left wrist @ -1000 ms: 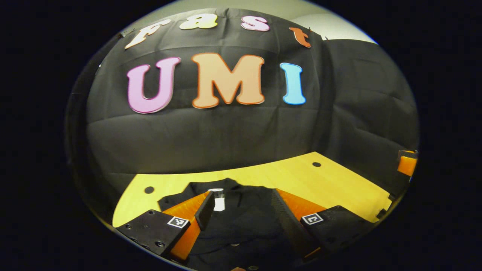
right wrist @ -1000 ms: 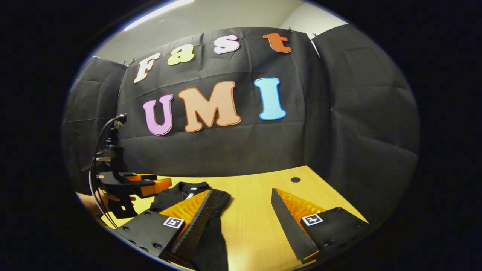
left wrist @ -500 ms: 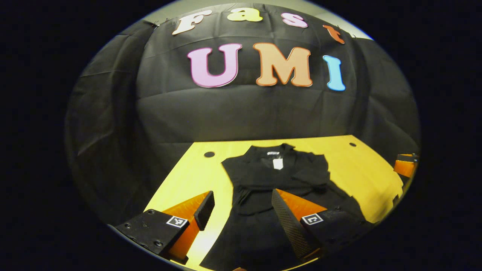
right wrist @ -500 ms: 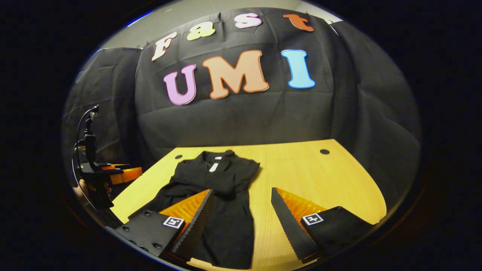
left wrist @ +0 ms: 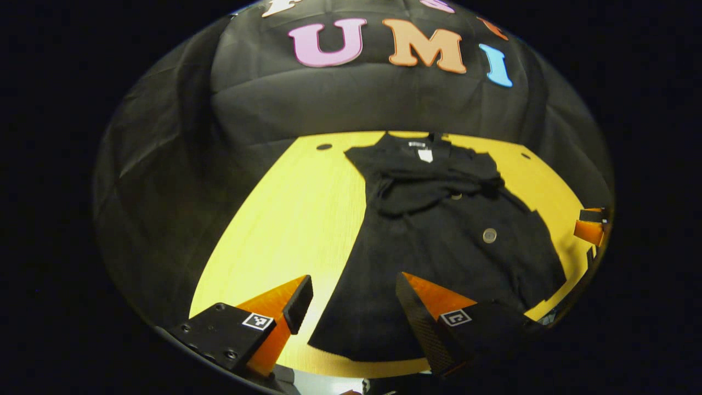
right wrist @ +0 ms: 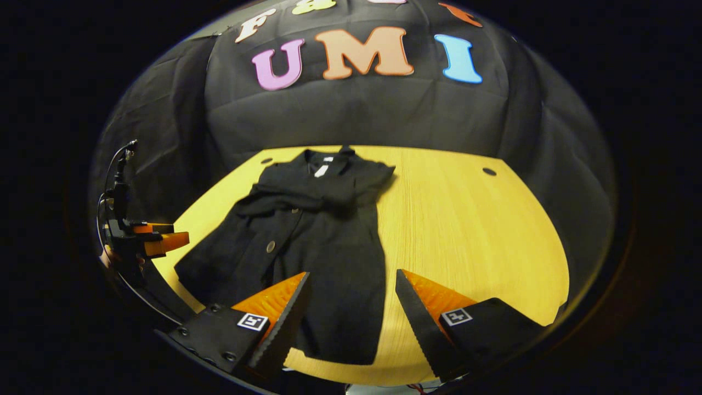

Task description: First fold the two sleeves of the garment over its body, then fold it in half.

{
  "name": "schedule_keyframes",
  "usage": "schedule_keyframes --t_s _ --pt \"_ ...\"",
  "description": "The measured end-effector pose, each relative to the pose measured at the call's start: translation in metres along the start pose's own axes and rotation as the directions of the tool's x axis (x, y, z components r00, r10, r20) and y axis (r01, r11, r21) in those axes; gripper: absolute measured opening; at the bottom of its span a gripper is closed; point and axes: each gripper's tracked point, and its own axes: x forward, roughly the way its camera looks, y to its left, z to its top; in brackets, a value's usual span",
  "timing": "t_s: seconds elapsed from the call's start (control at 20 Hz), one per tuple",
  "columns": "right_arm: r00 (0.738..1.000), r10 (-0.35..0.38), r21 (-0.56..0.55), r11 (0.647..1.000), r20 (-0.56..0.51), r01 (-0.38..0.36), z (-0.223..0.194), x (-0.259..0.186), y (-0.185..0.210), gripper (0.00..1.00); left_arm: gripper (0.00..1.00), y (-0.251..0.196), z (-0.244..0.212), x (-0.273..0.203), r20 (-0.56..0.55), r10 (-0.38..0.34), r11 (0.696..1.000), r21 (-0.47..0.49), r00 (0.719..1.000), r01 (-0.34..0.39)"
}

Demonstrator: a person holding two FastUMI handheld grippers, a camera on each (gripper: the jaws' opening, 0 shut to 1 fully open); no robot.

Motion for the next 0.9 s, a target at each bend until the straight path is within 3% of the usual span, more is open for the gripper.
schedule_keyframes --t_s 0.15,0.2,0.3,0.35,0.45,0.7,0.9 --pt "0.996 -0.014 -0.013 1.0 -0.089 0.013 -0.034 0.009 0.003 0.99 0.95 0.003 -0.032 0.002 -0.066 -0.004 1.0 -0.001 0.998 0.004" --pt "0.993 -0.025 -0.023 0.999 -0.114 0.022 -0.042 0.011 0.003 0.94 0.95 0.004 -0.041 0.002 -0.086 -0.008 1.0 -0.005 0.996 0.007" --pt "0.987 -0.043 -0.039 0.999 -0.153 0.038 -0.054 0.014 0.003 0.94 0.95 0.004 -0.055 0.003 -0.115 -0.013 1.0 -0.005 0.993 0.012" --pt "0.985 -0.051 -0.045 0.998 -0.164 0.045 -0.059 0.014 0.003 0.98 0.95 0.004 -0.06 0.004 -0.123 -0.015 1.0 -0.004 0.992 0.014" --pt "0.98 -0.06 -0.05 0.997 -0.188 0.051 -0.067 0.014 0.003 0.94 0.95 0.008 -0.068 0.004 -0.138 -0.014 1.0 -0.009 0.99 0.013" --pt "0.965 -0.073 -0.066 0.996 -0.252 0.058 -0.083 0.02 0.007 0.99 0.96 0.008 -0.069 0.005 -0.114 -0.04 0.998 -0.058 0.993 0.034" --pt "0.953 -0.053 -0.061 0.997 -0.299 0.036 -0.093 0.024 0.011 0.93 0.96 0.001 -0.07 0.005 -0.105 -0.082 0.996 -0.029 0.991 0.079"
